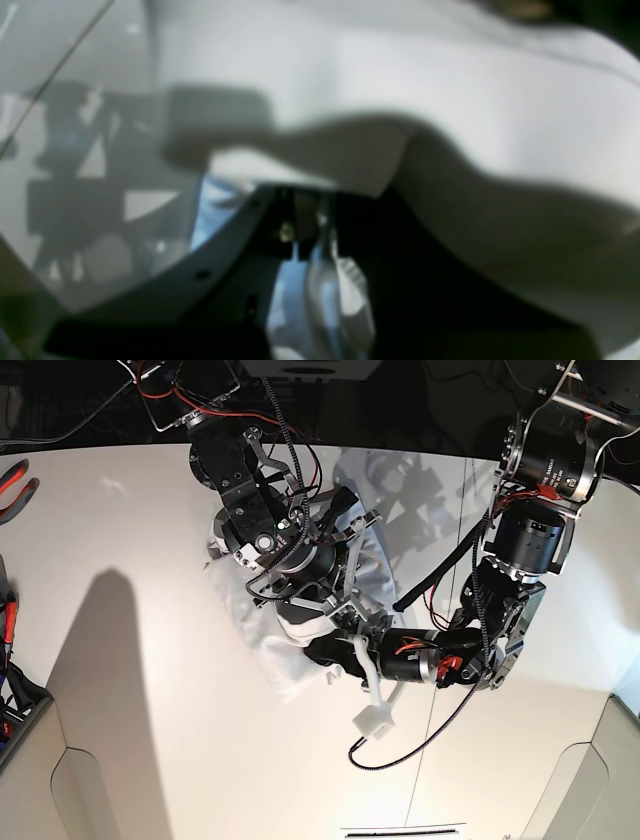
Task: Layout the t-shirt on the table in an organized manner, then fold the t-shirt properly
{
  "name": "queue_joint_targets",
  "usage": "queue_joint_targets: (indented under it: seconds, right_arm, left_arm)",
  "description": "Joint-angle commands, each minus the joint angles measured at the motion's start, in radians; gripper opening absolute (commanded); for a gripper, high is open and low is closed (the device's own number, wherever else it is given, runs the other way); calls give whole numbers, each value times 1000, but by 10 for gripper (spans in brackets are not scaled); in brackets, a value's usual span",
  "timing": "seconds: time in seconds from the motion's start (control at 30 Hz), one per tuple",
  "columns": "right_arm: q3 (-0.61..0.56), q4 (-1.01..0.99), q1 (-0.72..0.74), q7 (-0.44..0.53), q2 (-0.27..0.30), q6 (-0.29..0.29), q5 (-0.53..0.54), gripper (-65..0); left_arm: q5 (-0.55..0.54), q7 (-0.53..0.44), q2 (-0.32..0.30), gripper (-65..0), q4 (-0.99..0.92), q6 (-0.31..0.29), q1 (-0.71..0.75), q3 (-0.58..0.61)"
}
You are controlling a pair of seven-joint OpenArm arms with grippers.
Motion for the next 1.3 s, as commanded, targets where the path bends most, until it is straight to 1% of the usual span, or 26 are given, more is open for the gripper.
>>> queue_joint_targets:
  seconds: [0.0, 0.03, 0.07, 0.1, 0.23, 0.3, 0.37, 0.43, 0.5, 0.57, 0.63, 0.7, 0.8, 0.97, 1.07, 1.13, 1.17, 1.2, 1.23, 1.27]
  right_arm:
    - [-3, 30, 19, 4, -2, 16, 16, -632]
    - [-3, 38, 22, -4, 3, 34, 23, -590]
    - [-3, 43, 25, -7, 6, 37, 23, -560]
    - [-3, 48, 29, -9, 11, 38, 23, -545]
    - [-3, 63, 41, -31, 19, 53, 34, -543]
    - [-3, 77, 40, -31, 19, 63, 43, -543]
    - [-3, 97, 40, -32, 19, 92, 86, -543]
    - [-3, 124, 40, -43, 19, 116, 132, -534]
    - [-3, 150, 40, -67, 19, 140, 167, -486]
    - [-3, 167, 40, -87, 19, 151, 191, -430]
    - [-3, 173, 40, -118, 19, 163, 222, -407]
    - [-3, 173, 38, -151, 19, 178, 269, -408]
    - [-3, 174, 35, -181, 19, 221, 348, -408]
    - [-3, 201, 34, -256, 18, 317, 537, -408]
    - [-3, 250, 32, -307, 18, 353, 631, -408]
    - [-3, 303, 31, -334, 18, 368, 666, -410]
    - [-3, 336, 26, -336, 18, 370, 667, -411]
    - [-1, 373, 18, -332, 18, 371, 660, -430]
    - [5, 414, 7, -315, 18, 368, 639, -485]
    - [17, 456, -10, -288, 17, 360, 606, -571]
  left_arm:
    - [-9, -16, -17, -650, 11, -16, -29, -1]
    - [-14, -17, -22, -650, 11, -16, -29, 0]
    - [-26, -13, -28, -650, 11, -16, -29, 0]
    - [-42, -13, -30, -650, 11, -16, -30, 0]
    - [-90, -13, -30, -650, 12, -16, -31, 0]
    - [-149, -13, -39, -650, 17, -16, -31, -3]
    - [-228, -12, -52, -650, 32, -16, -31, -10]
    - [-275, 11, -61, -650, 60, -16, -31, -33]
    - [-299, 36, -66, -650, 95, -16, -31, -63]
    - [-306, 52, -71, -650, 121, -16, -31, -97]
    - [-306, 53, -77, -650, 139, -16, -31, -125]
    - [-306, 54, -85, -650, 148, -16, -31, -150]
    - [-305, 54, -85, -650, 148, -16, -31, -185]
    - [-305, 54, -91, -650, 148, -16, -34, -220]
    - [-305, 54, -116, -650, 148, -16, -43, -232]
    - [-305, 54, -145, -650, 148, -16, -56, -232]
    - [-305, 54, -161, -650, 148, -16, -61, -232]
    - [-305, 53, -177, -650, 148, -16, -64, -232]
    - [-305, 53, -191, -650, 148, -16, -66, -232]
    - [-305, 53, -205, -650, 148, -16, -66, -232]
